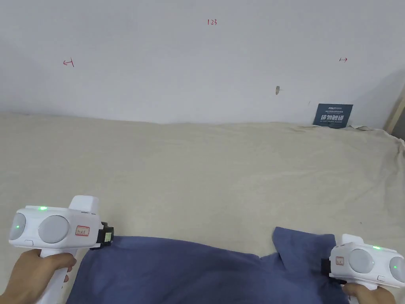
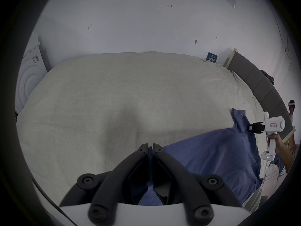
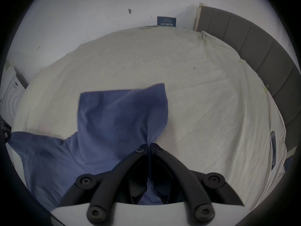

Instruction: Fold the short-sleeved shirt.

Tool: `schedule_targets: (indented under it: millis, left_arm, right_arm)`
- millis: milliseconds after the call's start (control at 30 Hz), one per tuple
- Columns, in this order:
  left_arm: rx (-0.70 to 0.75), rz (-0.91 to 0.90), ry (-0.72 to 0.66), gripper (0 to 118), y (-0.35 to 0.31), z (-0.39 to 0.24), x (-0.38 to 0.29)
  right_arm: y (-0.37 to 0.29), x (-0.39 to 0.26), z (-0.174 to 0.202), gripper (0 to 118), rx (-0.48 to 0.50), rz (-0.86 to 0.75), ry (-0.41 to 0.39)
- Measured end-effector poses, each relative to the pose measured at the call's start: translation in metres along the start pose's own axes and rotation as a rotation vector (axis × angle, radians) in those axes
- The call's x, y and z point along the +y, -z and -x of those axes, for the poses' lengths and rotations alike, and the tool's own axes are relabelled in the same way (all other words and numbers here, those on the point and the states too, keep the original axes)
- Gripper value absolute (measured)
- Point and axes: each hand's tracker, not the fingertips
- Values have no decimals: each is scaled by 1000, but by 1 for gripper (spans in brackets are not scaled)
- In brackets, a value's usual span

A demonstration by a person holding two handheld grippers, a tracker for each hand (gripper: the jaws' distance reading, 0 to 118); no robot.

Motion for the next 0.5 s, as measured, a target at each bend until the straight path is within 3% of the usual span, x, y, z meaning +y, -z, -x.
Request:
schedule_targets:
  millis: [500]
  left_arm:
    - [65, -114, -25, 0, -81, 15, 22]
  right_arm:
    - [-145, 64, -19, 1, 170, -282, -60]
